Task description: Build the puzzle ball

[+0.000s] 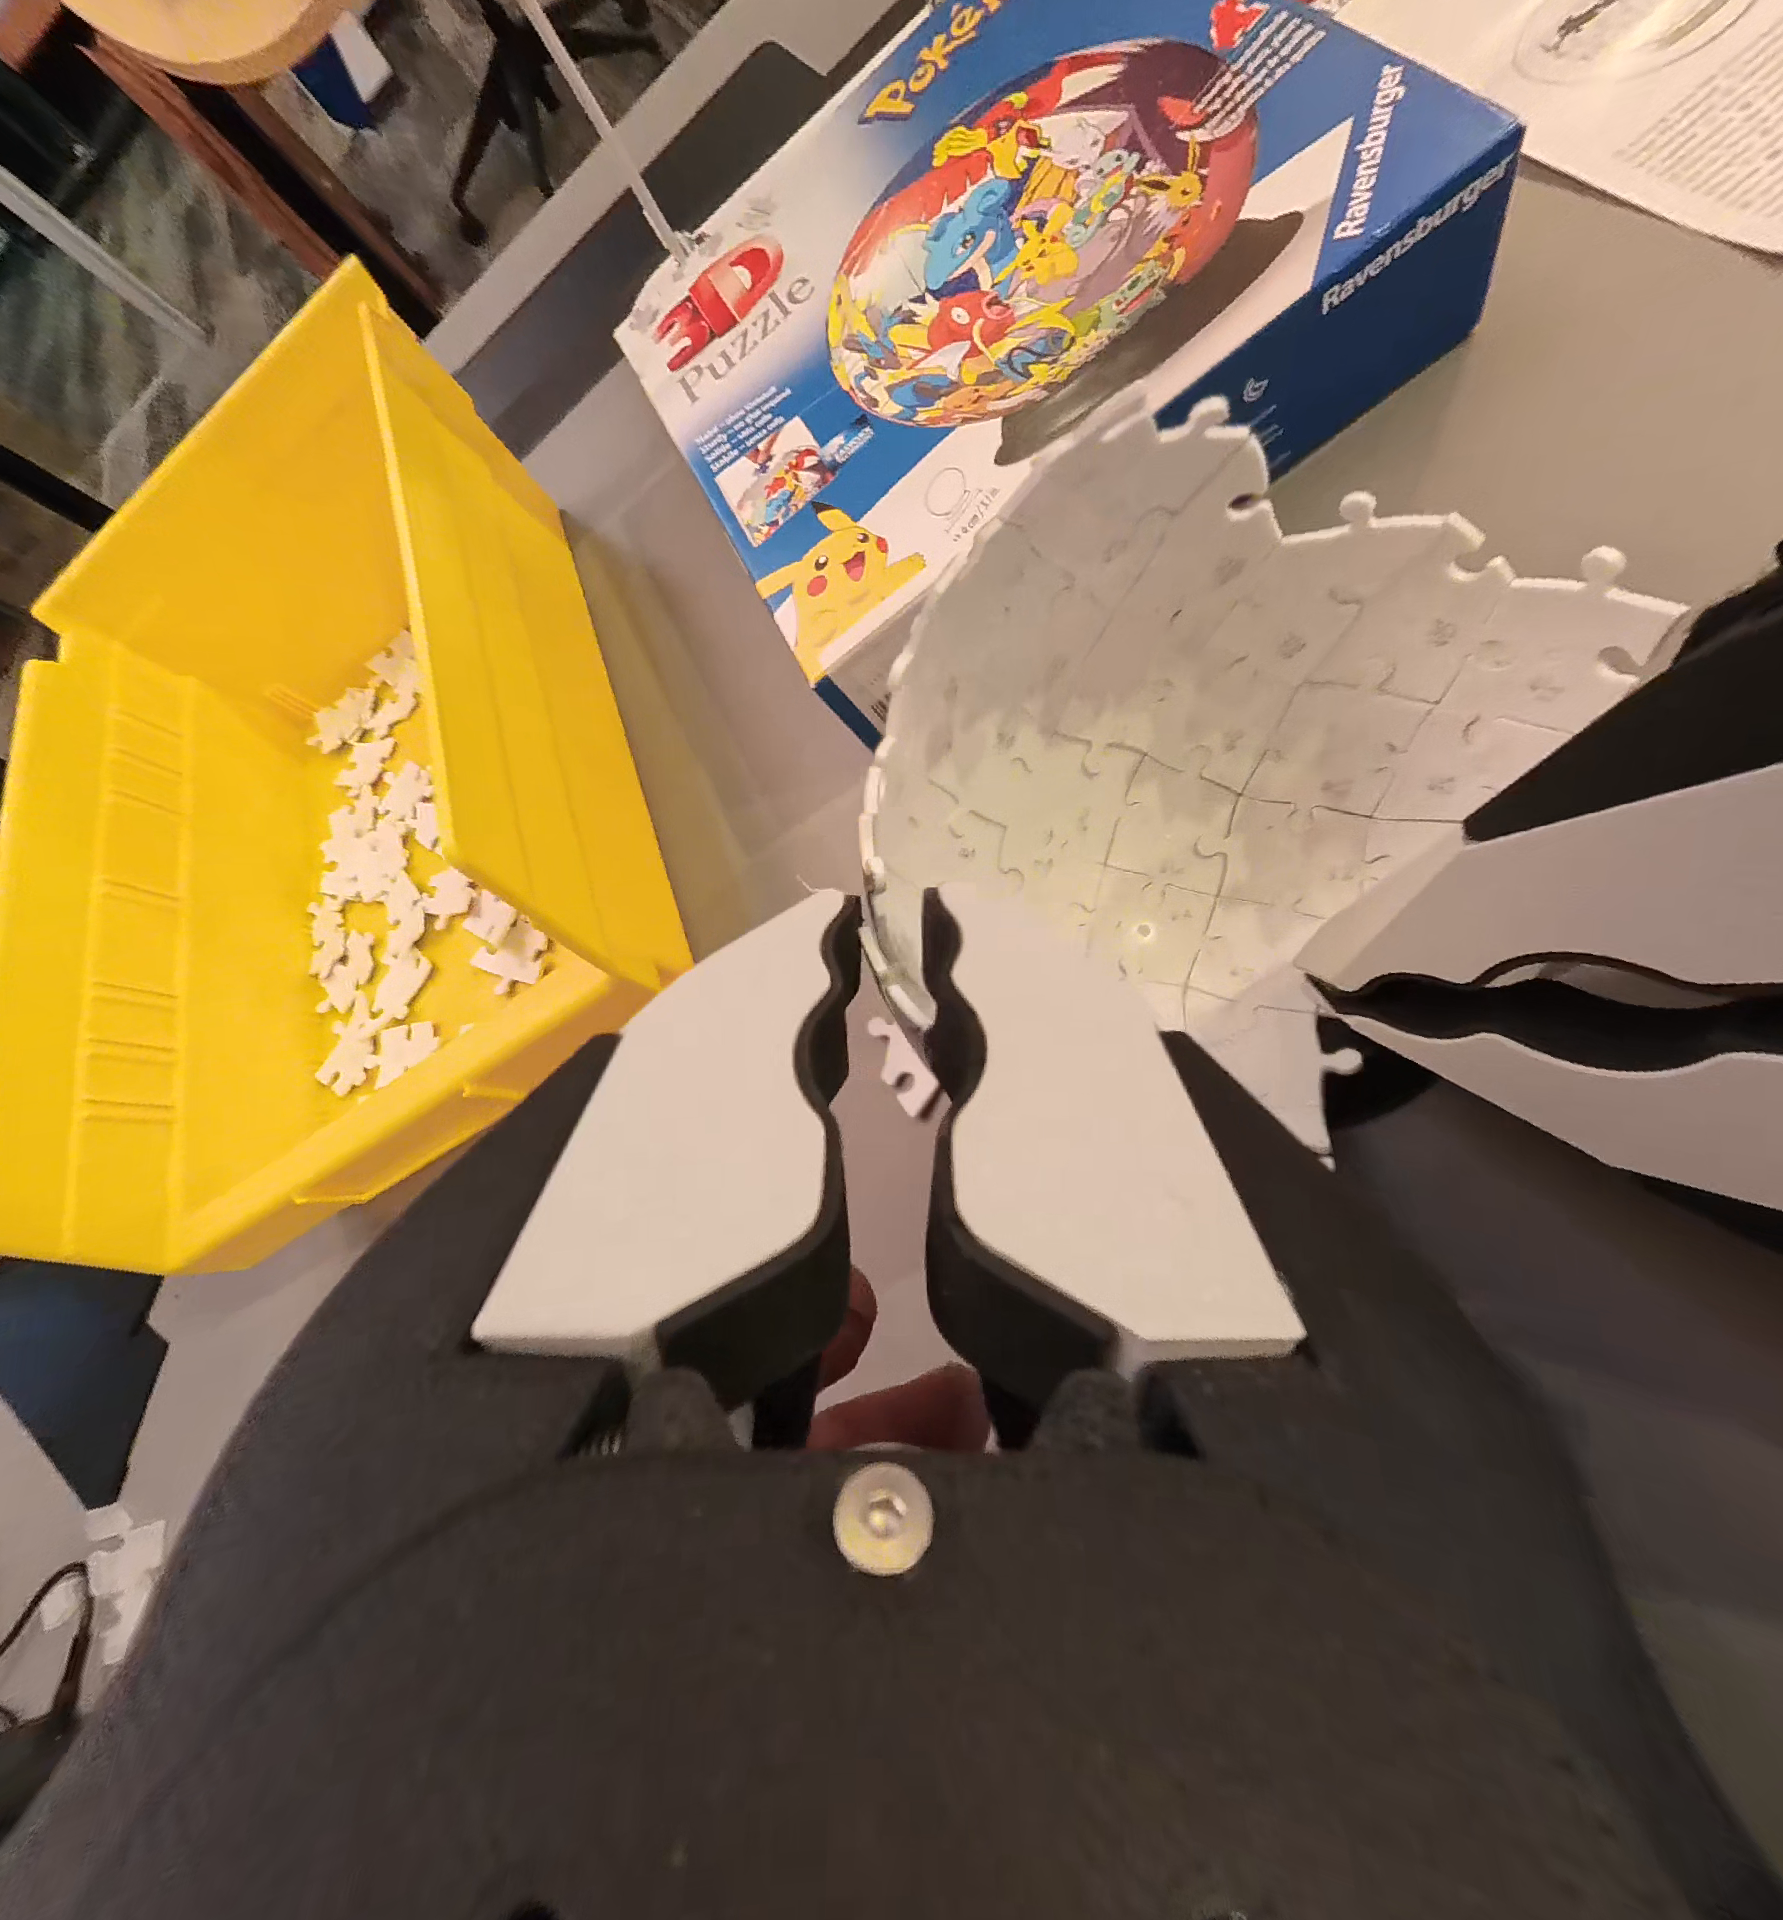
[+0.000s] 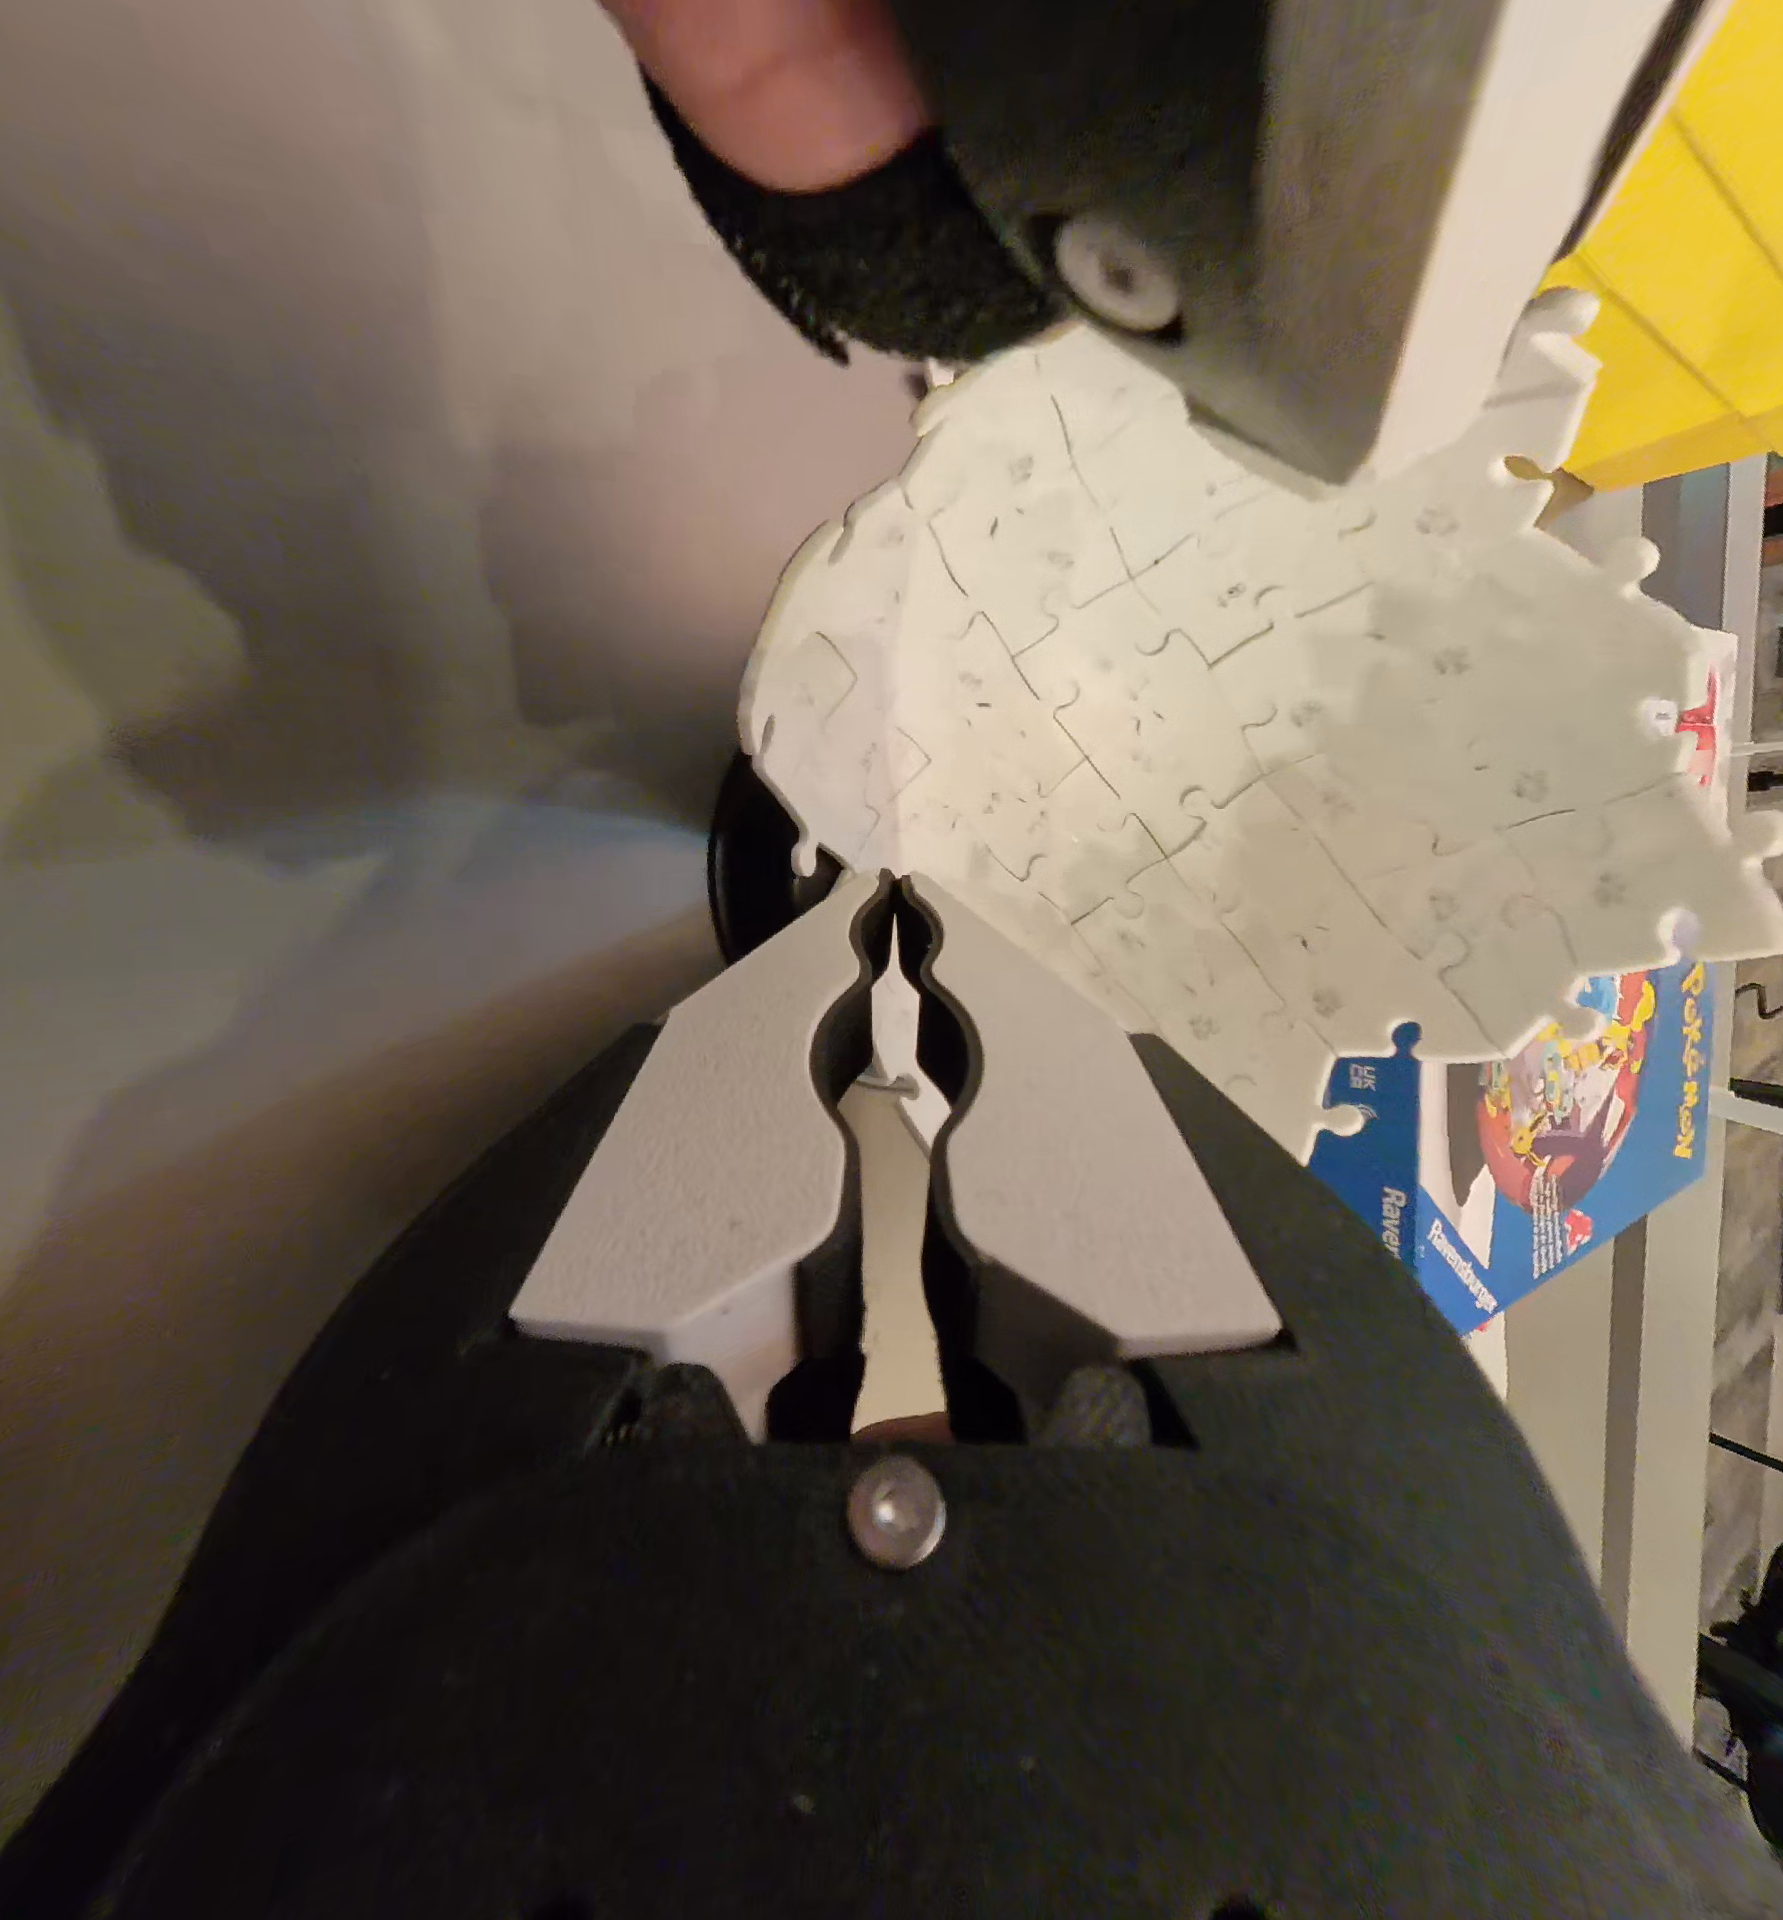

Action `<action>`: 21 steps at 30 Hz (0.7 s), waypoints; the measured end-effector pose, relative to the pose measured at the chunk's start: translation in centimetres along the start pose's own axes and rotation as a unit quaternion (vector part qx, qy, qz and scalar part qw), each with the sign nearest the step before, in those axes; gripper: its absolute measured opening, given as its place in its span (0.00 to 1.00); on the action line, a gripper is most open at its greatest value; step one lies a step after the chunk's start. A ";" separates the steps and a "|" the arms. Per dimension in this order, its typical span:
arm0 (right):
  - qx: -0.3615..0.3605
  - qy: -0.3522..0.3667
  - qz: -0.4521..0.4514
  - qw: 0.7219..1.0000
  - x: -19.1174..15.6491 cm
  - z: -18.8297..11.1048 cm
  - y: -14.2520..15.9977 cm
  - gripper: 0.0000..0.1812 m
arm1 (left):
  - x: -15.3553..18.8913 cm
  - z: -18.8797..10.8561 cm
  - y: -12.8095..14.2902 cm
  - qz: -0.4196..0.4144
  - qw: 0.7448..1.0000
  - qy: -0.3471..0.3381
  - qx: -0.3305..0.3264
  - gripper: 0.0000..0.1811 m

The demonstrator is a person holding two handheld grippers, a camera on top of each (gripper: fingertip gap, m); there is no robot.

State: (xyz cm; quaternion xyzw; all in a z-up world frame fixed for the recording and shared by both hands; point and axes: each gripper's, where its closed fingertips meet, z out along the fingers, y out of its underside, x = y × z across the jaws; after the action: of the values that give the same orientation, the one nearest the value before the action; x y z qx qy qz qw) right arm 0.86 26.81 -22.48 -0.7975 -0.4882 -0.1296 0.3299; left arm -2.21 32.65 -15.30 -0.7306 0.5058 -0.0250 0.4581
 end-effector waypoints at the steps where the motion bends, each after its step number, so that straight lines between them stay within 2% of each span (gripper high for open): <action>1: -0.001 0.002 0.000 1.000 0.1 0.0 0.0 0.00 | 0.0 0.1 0.0 0.001 1.000 -0.003 0.002 0.06; 14: 0.008 0.016 0.006 1.000 1.3 -0.1 -0.6 0.00 | -1.1 0.9 -0.2 0.027 0.999 -0.036 0.010 0.04; 16: 0.009 0.017 0.008 1.000 1.5 0.0 -0.6 0.05 | -1.1 0.9 -0.2 0.031 0.999 -0.041 0.011 0.04; 21: 0.023 0.014 0.013 1.000 1.9 -0.3 -0.8 0.06 | -1.2 1.0 -0.3 0.040 0.998 -0.045 0.014 0.03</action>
State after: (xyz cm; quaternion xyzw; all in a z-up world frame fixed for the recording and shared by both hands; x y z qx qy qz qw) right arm 1.10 28.14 -20.91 -0.7939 -0.4760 -0.1256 0.3568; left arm -2.10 34.27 -15.18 -0.7035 0.5131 0.0194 0.4913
